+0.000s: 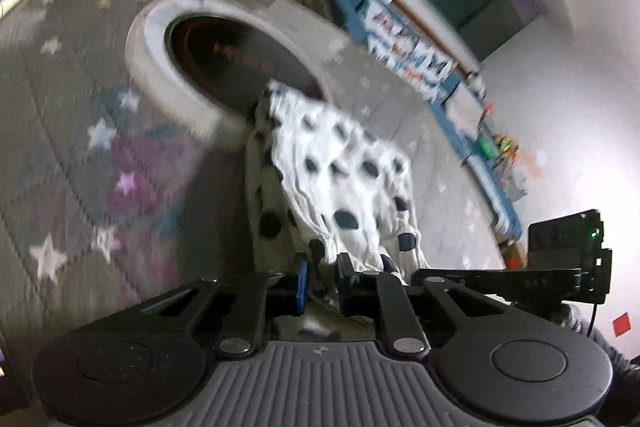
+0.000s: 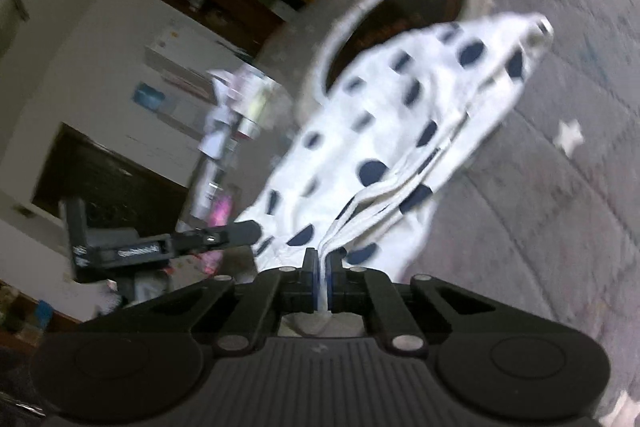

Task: Fold clothes

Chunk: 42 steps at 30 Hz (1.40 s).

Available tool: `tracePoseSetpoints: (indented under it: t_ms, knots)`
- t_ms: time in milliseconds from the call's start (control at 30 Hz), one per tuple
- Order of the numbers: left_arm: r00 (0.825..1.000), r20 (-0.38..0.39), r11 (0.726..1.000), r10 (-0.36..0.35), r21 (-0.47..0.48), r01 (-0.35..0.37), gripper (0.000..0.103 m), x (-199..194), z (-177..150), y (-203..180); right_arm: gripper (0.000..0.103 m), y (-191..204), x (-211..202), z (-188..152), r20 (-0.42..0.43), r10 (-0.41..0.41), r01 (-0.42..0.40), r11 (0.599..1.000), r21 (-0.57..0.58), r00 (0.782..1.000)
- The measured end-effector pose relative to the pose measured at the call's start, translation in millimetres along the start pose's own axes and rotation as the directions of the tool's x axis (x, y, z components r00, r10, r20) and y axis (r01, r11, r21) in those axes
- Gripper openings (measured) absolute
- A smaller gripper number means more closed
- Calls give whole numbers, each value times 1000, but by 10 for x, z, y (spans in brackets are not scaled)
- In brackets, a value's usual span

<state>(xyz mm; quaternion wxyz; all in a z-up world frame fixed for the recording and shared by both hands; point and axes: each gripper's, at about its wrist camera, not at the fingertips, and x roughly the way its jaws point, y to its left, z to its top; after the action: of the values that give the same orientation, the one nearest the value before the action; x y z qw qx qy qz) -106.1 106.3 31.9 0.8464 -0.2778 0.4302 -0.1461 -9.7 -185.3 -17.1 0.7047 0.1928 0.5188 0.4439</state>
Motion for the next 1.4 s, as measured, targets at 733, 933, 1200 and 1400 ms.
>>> tracePoseSetpoints:
  t_ms: [733,933,1200,1400]
  knots:
    - [999,9,969,-40,246,37,45,424,69,-511,87,542,9,422,253,-253,351,779,-520,934]
    - [999,-9,967,-45,251,46,47,481,39,-479,90,234,248,726,248,-311,396,781,-483,917]
    - [998,-26,973,-56,222,60,48,505,31,-398,103,-112,415,756,236,-320,396,784,-478,918]
    - [998,-20,974,-61,219,64,58,524,26,-441,103,-101,480,652,272,-307,408,745,-528,912]
